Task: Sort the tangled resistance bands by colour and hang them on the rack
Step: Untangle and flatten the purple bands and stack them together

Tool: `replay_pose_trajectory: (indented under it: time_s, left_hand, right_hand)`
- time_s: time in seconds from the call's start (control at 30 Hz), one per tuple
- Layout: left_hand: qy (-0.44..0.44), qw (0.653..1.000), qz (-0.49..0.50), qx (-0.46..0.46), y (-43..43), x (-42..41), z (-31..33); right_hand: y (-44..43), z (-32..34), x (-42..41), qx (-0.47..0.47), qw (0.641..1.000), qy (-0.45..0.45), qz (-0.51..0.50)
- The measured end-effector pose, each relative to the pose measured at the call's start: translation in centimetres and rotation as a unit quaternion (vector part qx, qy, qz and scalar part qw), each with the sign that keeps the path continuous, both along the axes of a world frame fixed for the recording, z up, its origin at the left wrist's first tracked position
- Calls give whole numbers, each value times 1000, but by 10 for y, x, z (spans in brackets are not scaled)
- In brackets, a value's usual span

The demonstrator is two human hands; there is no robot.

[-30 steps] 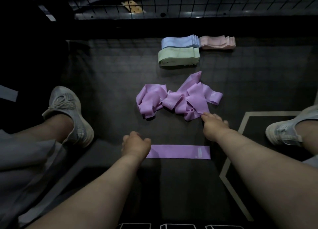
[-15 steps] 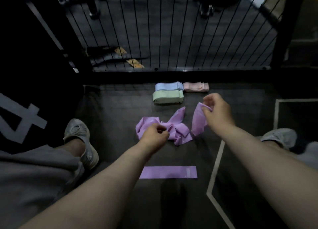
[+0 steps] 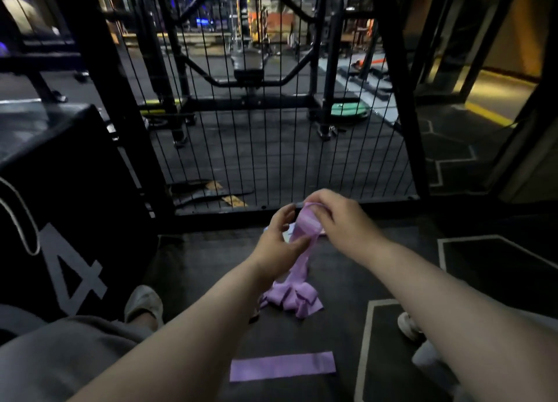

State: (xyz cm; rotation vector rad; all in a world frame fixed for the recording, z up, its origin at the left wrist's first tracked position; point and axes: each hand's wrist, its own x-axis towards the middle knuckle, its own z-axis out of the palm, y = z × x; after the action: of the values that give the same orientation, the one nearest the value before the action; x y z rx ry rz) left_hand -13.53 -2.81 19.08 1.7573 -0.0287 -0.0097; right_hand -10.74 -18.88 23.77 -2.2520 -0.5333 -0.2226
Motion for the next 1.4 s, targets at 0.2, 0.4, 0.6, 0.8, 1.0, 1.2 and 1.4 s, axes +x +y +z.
replay_pose_trajectory:
  time_s: [0.2,0.4,0.6,0.8,1.0,1.2,1.4]
  left_hand:
    - [-28,1000,0,-3,-9,-18,25]
    - [-4,997,-5,-70,-11,-28,49]
    - [-2,997,-40,-60,-15,-35,66]
    - [6,999,-32,-33,-14,-34,60]
    - [-18,999,-12,-25,-14,-35,69]
    - [12,997,-75,8,6,-51,64]
    - [74,995,-64,5,43,-68,43]
  right_hand:
    - [12,47,-25,81,997,10,-15]
    - [0,68,-31,135,987,83,-37]
    - [-18,78,-38,200,976,71,-41]
    - [-28,86,-35,203,975,51,-75]
    - [-28,86,-35,280,952,84,-96]
    - [-32,80,-32,322,932,122,-111]
    - [-41,65,-27,303,938,122,-115]
